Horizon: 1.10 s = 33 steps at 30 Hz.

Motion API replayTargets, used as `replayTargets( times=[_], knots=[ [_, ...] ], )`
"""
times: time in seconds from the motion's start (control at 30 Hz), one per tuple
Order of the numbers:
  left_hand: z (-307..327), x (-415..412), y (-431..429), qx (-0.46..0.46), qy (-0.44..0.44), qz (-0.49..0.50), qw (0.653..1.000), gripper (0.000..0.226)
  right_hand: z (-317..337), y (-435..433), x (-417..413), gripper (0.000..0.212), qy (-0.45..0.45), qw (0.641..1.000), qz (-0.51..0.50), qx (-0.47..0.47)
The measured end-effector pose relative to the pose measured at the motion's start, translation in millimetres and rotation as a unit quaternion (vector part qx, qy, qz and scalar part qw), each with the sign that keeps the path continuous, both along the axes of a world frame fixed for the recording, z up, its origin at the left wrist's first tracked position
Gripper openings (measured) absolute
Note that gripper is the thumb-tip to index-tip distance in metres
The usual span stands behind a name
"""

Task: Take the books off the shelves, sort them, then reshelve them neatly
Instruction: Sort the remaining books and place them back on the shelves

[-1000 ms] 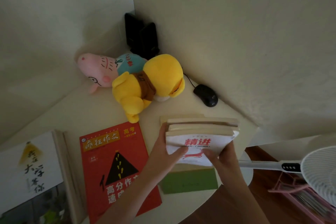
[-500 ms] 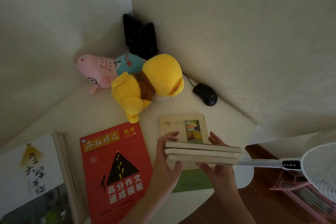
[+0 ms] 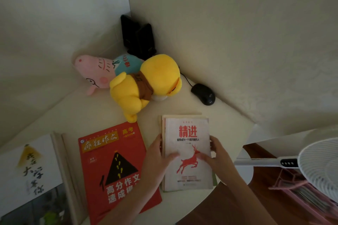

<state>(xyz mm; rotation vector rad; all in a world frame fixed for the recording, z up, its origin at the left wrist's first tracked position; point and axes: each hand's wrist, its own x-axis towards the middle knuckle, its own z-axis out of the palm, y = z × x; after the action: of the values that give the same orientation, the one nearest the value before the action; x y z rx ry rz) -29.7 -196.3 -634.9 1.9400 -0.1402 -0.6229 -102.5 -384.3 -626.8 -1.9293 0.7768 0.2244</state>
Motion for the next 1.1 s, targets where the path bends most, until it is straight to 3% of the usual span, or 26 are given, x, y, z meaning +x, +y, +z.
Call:
replayTargets(
  times=[0.07,0.2,0.33,0.57,0.77,1.1],
  knots=[
    [-12.0,-1.6,-1.6,0.07,-0.005,0.004,0.998,0.056,-9.6,1.6,2.1,0.05,0.02,1.0,0.001,-0.003],
    [-16.7,-7.3,-9.2,0.118,-0.002,0.018,0.993,0.055,-19.5,0.7,6.8,0.038,0.023,0.999,0.003,-0.022],
    [-18.2,-4.8,-9.0,0.151,-0.006,0.021,0.988,0.061,-22.9,-1.9,9.1,0.055,0.034,0.996,0.012,-0.083],
    [-21.5,-5.3,-18.5,0.182,0.039,-0.01,0.983,0.072,-23.7,-2.0,17.7,0.053,0.036,0.999,0.009,-0.04],
    [-17.3,-11.4,-20.0,0.157,0.017,0.013,0.987,0.084,-28.7,-1.5,14.9,0.059,0.011,1.0,-0.003,-0.018],
    [-16.6,-16.1,-23.7,0.159,0.037,0.012,0.987,0.079,-41.4,-3.4,12.2,0.057,0.02,0.999,-0.001,-0.033]
  ],
)
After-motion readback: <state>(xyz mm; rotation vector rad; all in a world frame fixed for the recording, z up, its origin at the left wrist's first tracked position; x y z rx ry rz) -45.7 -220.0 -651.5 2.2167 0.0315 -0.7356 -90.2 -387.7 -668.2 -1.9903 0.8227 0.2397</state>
